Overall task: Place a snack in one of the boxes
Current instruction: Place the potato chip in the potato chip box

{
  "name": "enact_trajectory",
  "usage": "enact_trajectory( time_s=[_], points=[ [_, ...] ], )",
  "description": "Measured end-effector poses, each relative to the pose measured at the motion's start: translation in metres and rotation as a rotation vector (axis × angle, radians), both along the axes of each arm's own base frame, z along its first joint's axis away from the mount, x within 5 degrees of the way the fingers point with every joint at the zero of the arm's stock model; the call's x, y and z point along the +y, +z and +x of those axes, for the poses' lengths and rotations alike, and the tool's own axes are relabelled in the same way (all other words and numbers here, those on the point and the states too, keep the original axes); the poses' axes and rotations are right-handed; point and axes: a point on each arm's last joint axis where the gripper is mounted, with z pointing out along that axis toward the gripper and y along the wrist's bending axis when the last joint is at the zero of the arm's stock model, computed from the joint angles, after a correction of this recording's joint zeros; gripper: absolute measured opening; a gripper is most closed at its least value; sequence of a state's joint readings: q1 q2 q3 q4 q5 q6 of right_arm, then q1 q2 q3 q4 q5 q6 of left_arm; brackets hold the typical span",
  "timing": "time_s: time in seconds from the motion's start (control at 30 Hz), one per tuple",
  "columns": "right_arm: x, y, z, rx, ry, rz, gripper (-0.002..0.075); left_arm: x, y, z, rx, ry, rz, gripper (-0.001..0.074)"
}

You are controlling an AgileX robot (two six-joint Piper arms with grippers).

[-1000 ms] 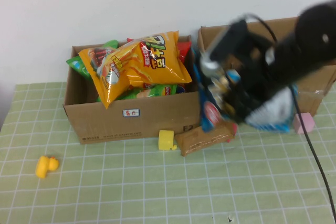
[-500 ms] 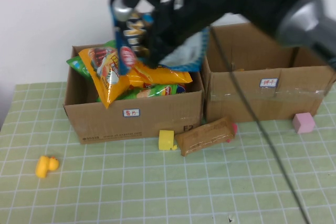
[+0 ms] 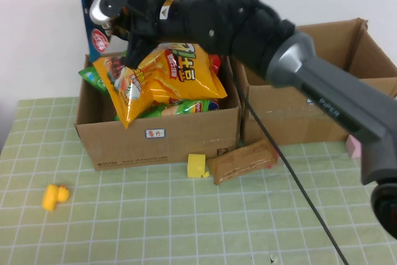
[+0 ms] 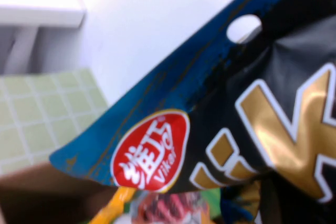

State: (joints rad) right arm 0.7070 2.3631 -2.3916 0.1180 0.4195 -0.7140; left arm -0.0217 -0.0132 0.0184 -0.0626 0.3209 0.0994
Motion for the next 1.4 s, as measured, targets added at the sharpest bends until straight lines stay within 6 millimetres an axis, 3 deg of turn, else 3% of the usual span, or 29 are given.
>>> enact_trajectory(
  time_s=[0.17, 0.5, 0.93, 1.03, 1.27, 1.4],
  points=[
    [0.008, -0.019, 0.006, 0.019, -0.025, 0.057, 0.0041, 0.000, 0.000, 0.000, 0.002, 0.000, 0.000, -0.0003],
    [0.010, -0.097, 0.027, 0.218, -0.097, 0.042, 0.0031, 0.000, 0.000, 0.000, 0.002, 0.000, 0.000, -0.0003],
    [0.005, -0.098, 0.032, 0.278, -0.130, 0.068, 0.0039, 0.000, 0.000, 0.000, 0.002, 0.000, 0.000, -0.0003],
    [0.001, -0.095, 0.036, 0.281, -0.142, 0.081, 0.0109, 0.000, 0.000, 0.000, 0.002, 0.000, 0.000, -0.0003],
    [-0.009, -0.086, 0.045, 0.310, -0.189, 0.136, 0.0463, 0.000, 0.000, 0.000, 0.002, 0.000, 0.000, -0.0003],
    [-0.015, -0.071, 0.044, 0.317, -0.203, 0.096, 0.0491, 0.000, 0.000, 0.000, 0.002, 0.000, 0.000, -0.0003]
  ],
)
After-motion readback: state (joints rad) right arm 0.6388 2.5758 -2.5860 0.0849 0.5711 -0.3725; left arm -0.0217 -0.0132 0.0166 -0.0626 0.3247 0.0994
